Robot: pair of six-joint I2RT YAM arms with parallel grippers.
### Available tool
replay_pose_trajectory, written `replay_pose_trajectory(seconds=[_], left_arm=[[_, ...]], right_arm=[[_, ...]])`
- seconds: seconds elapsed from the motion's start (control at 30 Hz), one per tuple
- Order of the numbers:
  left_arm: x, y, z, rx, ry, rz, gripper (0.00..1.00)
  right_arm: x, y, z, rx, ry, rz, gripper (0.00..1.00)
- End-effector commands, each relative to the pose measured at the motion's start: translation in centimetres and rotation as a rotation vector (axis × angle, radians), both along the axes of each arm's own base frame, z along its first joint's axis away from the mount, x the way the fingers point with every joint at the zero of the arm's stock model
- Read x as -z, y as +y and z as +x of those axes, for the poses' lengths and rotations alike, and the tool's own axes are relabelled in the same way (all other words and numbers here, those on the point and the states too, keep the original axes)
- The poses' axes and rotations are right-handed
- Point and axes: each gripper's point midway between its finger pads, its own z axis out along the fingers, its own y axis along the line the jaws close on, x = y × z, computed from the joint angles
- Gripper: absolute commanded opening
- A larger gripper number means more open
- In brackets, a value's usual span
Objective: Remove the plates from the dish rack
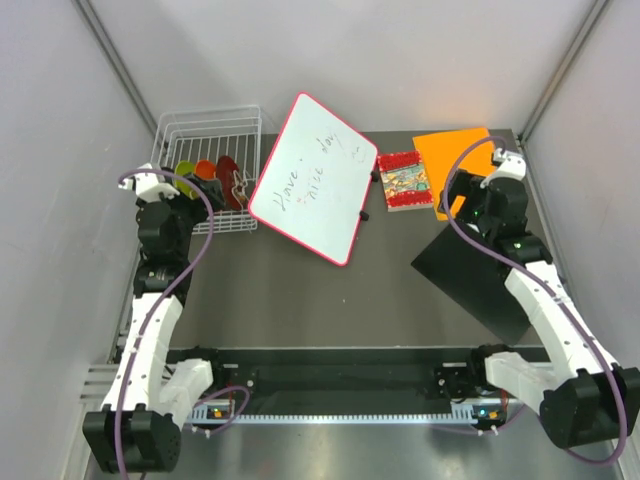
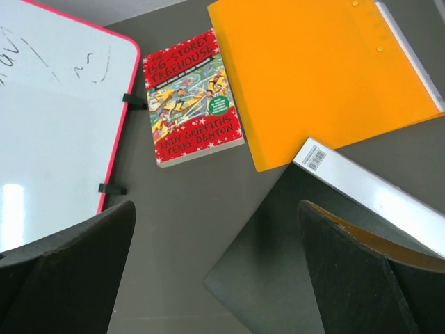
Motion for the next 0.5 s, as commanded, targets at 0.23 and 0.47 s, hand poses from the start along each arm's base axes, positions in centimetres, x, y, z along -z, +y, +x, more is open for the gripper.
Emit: replay_pose_trajectory(seconds=[0.23, 0.47], left_arm=[[0.7, -0.8, 2.9, 0.081, -0.082, 0.134, 0.91], [3.2, 1.3, 7.5, -0.008, -0.018, 0.204, 0.85]], right_arm=[[1.0, 0.8, 1.4, -0.055, 0.024, -0.061, 1.00], [2.4, 1.0, 2.4, -0.055, 0.053, -0.061, 1.00]])
